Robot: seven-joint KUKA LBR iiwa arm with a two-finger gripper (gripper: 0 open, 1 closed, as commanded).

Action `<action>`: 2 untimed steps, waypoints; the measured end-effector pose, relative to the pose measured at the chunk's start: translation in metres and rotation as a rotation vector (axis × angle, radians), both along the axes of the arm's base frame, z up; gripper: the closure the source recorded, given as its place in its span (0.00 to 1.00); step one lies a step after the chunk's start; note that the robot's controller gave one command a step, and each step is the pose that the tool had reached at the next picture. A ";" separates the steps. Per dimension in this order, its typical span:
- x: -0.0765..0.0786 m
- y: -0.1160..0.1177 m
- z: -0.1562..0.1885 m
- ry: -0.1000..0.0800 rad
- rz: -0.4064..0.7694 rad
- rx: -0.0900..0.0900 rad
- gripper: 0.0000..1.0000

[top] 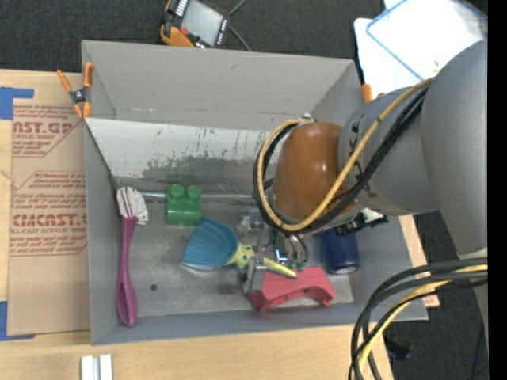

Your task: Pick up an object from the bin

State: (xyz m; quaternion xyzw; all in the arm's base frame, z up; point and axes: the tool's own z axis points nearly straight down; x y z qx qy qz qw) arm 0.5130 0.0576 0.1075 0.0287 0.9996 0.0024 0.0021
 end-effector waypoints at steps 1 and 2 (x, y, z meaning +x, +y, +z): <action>-0.027 -0.007 -0.031 -0.016 -0.042 0.003 1.00; -0.027 -0.007 -0.031 -0.016 -0.042 0.003 1.00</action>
Offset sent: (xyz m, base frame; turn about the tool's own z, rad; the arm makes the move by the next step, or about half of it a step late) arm 0.0000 0.0000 0.0000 0.0000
